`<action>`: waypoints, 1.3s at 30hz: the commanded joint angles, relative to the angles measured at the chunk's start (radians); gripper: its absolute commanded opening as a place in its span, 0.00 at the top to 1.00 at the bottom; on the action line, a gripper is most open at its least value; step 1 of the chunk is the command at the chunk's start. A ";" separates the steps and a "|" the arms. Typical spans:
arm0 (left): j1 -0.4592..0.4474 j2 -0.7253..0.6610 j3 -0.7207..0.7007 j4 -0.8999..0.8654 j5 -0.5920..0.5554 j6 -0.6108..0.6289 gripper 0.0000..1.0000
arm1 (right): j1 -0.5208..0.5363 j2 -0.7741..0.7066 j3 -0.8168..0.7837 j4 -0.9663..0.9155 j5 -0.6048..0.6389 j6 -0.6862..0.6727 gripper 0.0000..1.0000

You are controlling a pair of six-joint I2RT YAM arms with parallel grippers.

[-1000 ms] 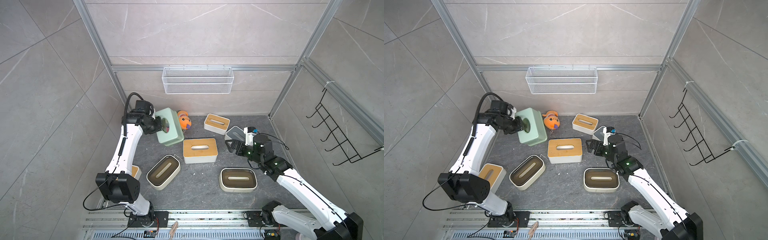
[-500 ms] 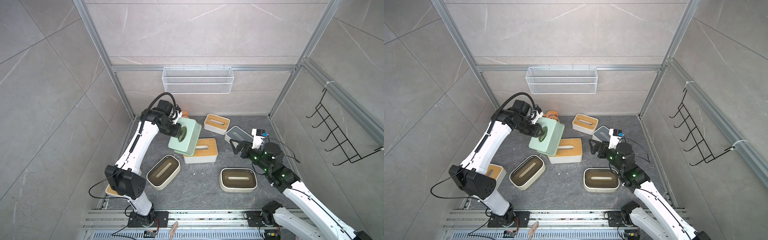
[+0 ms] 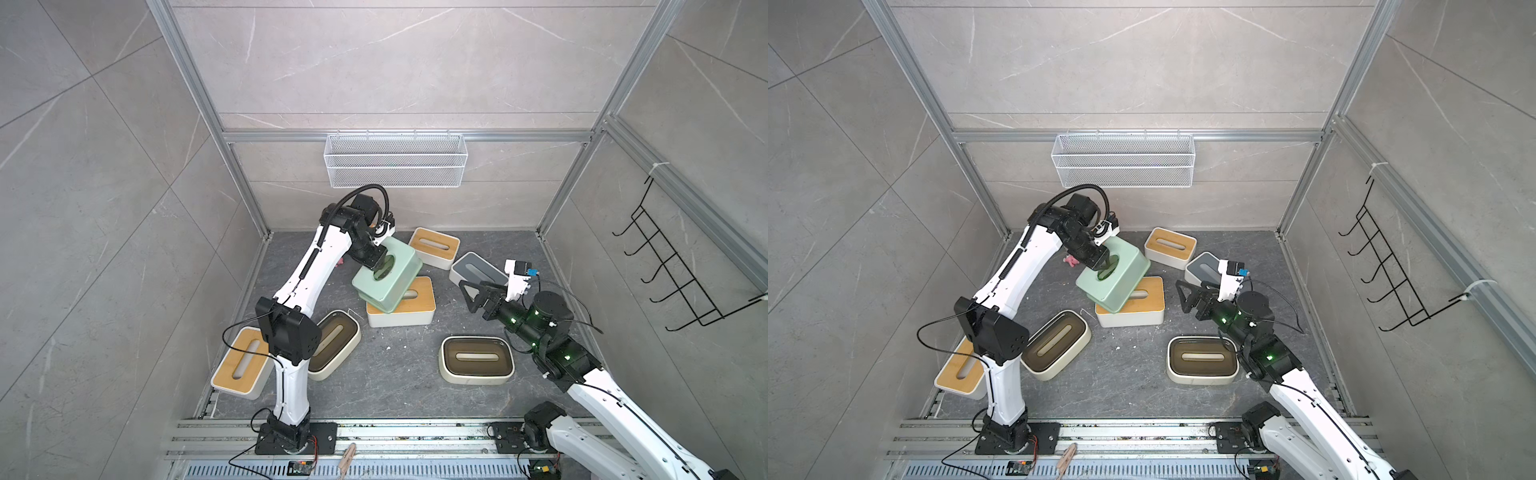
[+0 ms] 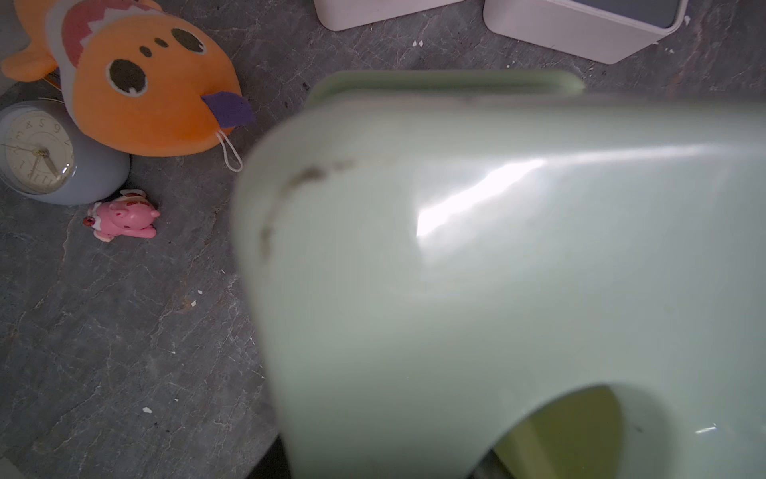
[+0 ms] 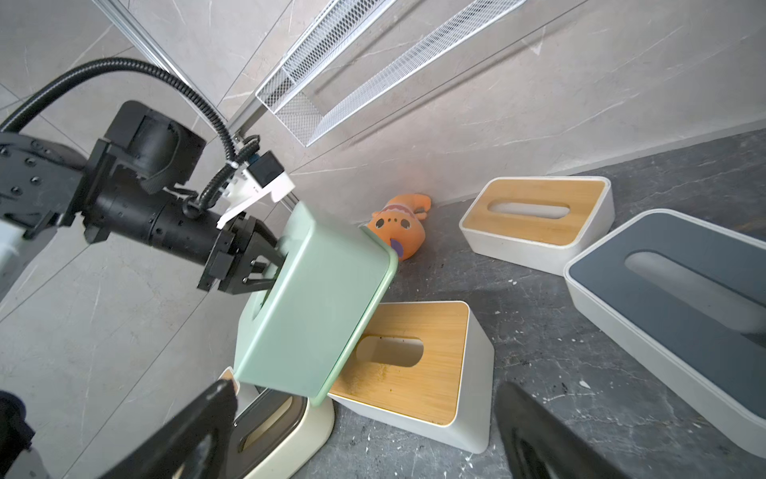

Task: Stack the tissue boxes
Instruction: Place the tissue box at the tissue box.

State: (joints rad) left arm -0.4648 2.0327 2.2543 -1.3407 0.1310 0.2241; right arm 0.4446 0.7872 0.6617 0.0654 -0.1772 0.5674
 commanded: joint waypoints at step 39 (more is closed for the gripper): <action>-0.105 0.288 0.293 -0.100 -0.021 0.001 0.62 | 0.037 0.100 0.054 -0.038 -0.268 -0.089 0.00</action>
State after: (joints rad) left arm -0.5617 2.2974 2.5225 -1.4425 0.0975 0.2481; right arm 0.4751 0.8883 0.7151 0.0463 -0.4389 0.5003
